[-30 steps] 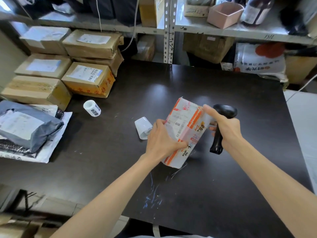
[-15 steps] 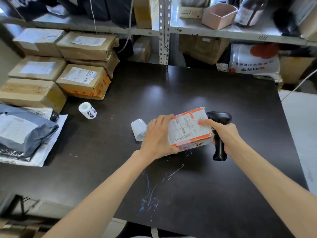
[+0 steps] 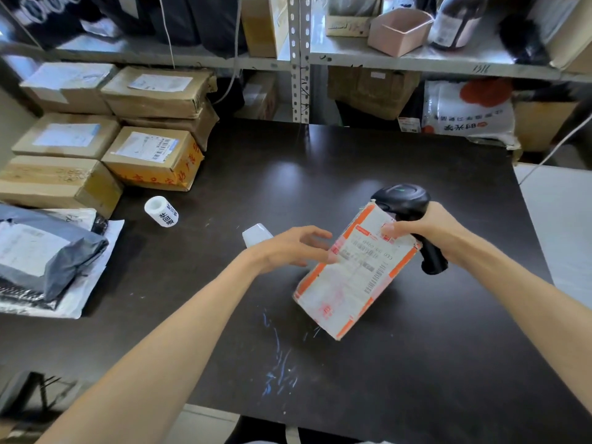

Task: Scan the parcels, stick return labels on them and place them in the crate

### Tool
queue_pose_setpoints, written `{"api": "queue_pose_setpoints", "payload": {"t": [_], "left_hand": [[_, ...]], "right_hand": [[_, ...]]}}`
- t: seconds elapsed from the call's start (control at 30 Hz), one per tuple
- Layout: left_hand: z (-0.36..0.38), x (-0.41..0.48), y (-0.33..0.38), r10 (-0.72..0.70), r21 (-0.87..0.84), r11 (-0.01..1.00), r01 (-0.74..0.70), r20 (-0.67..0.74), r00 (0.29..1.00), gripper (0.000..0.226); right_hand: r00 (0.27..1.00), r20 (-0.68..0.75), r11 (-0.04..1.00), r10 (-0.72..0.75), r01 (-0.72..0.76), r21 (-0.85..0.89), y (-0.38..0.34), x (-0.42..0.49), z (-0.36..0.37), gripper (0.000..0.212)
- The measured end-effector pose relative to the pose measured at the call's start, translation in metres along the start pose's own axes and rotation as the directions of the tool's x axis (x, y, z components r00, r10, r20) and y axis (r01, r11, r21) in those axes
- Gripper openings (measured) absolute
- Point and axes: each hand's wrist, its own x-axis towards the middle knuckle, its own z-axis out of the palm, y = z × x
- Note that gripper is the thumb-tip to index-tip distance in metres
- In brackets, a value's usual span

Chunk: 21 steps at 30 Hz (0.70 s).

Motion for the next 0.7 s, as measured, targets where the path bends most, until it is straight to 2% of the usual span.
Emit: {"api": "queue_pose_setpoints", "payload": {"t": [0.13, 0.2, 0.3, 0.37, 0.43, 0.53, 0.57, 0.63, 0.7], "left_hand": [[0.012, 0.001, -0.01, -0.071, -0.058, 0.995, 0.076, 0.089, 0.993, 0.04], [0.015, -0.001, -0.014, -0.075, -0.102, 0.991, 0.082, 0.076, 0.994, 0.029], [0.016, -0.004, -0.017, -0.073, -0.118, 0.99, 0.074, 0.01, 0.997, 0.03], [0.016, -0.006, -0.021, -0.075, -0.146, 0.987, 0.069, -0.037, 0.997, 0.035], [0.017, -0.007, -0.025, -0.065, -0.203, 0.978, 0.046, -0.087, 0.994, 0.038], [0.017, -0.004, -0.03, -0.047, -0.294, 0.956, -0.016, -0.205, 0.978, 0.045], [0.017, -0.002, -0.03, -0.048, -0.317, 0.948, -0.035, -0.25, 0.967, 0.047], [0.017, 0.002, -0.03, -0.049, -0.332, 0.941, -0.066, -0.326, 0.944, 0.048], [0.017, 0.003, -0.031, -0.045, -0.297, 0.951, -0.079, -0.389, 0.92, 0.047]], "right_hand": [[0.996, 0.069, 0.997, -0.063, 0.066, -0.034, -0.007, 0.004, 0.001, 0.034], [0.992, 0.097, 0.997, -0.076, 0.079, -0.024, -0.009, 0.005, 0.004, 0.031], [0.991, 0.113, 0.998, -0.065, 0.066, 0.0, -0.011, 0.008, 0.01, 0.029], [0.996, 0.055, 0.996, -0.064, 0.06, 0.065, -0.013, 0.009, 0.015, 0.029], [0.996, -0.071, 0.982, -0.051, 0.063, 0.179, -0.015, 0.011, 0.021, 0.027], [0.94, -0.341, 0.98, -0.001, 0.068, 0.185, -0.017, 0.014, 0.028, 0.018], [0.92, -0.393, 0.981, 0.011, 0.067, 0.184, -0.017, 0.013, 0.03, 0.016], [0.912, -0.41, 0.978, 0.026, 0.062, 0.2, -0.017, 0.005, 0.034, 0.014], [0.929, -0.368, 0.976, 0.042, 0.041, 0.215, -0.019, -0.008, 0.039, 0.01]]}}
